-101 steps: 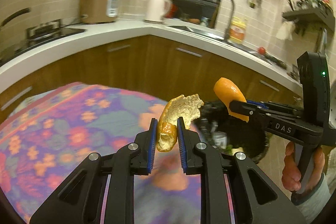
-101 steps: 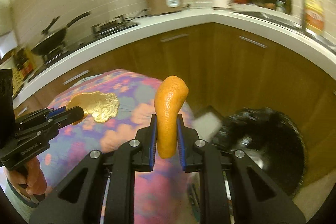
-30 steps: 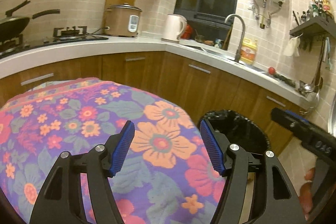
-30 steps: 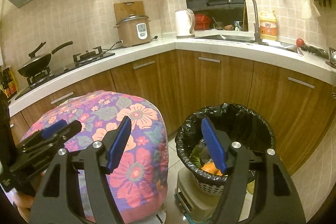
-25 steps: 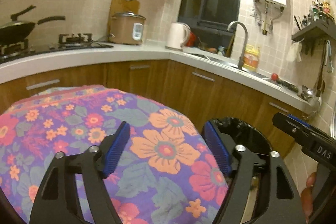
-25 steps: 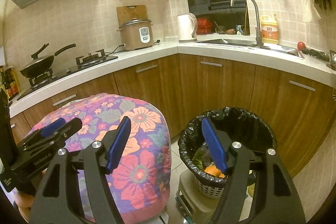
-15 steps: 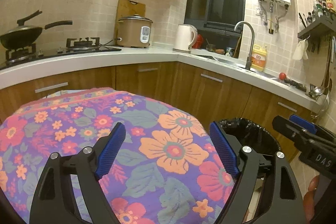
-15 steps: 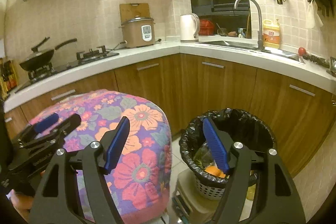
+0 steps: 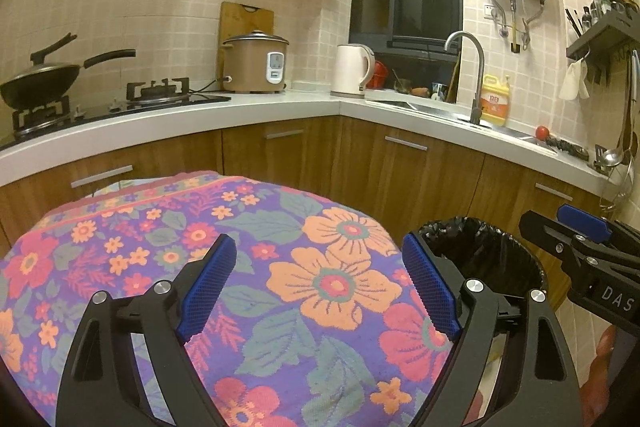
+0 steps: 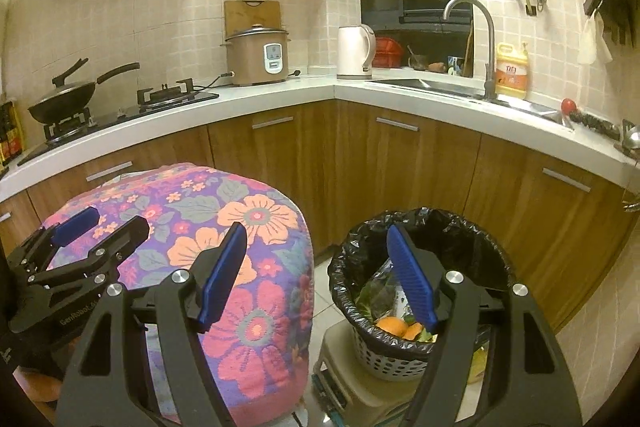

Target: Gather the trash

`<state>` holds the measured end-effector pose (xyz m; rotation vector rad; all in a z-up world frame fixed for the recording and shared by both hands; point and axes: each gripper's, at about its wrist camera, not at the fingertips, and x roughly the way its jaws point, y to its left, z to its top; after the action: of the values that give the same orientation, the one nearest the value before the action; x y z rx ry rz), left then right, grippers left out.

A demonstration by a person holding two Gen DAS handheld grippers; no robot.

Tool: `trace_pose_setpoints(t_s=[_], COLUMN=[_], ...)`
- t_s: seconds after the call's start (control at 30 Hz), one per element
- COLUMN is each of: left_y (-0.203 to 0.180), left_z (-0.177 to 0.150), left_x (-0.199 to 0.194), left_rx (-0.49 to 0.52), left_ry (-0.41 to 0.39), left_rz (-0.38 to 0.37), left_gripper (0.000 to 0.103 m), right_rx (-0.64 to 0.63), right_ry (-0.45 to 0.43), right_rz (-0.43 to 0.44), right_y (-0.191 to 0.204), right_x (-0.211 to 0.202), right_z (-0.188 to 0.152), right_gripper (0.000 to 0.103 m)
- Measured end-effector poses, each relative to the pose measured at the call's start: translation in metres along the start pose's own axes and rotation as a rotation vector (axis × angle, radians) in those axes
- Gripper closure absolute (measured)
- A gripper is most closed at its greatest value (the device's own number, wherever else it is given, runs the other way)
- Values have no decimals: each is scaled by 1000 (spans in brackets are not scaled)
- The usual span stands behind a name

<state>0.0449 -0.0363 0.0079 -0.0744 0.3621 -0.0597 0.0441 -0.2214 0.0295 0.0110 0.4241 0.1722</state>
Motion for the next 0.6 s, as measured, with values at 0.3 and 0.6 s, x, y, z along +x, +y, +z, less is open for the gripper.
trace_pose_setpoints(t_s=[0.3,0.6], left_y=[0,0], left_z=[0,0], left_x=[0,1], left_rx=[6,8], left_ry=[0,-1], left_rz=[1,-2], left_gripper=[20,19], right_rx=[19,28], right_ry=[12,15], right_rz=[15,15], right_y=[-3,-4], right_x=[2,1], right_z=[-1,-1], right_gripper=[34,34])
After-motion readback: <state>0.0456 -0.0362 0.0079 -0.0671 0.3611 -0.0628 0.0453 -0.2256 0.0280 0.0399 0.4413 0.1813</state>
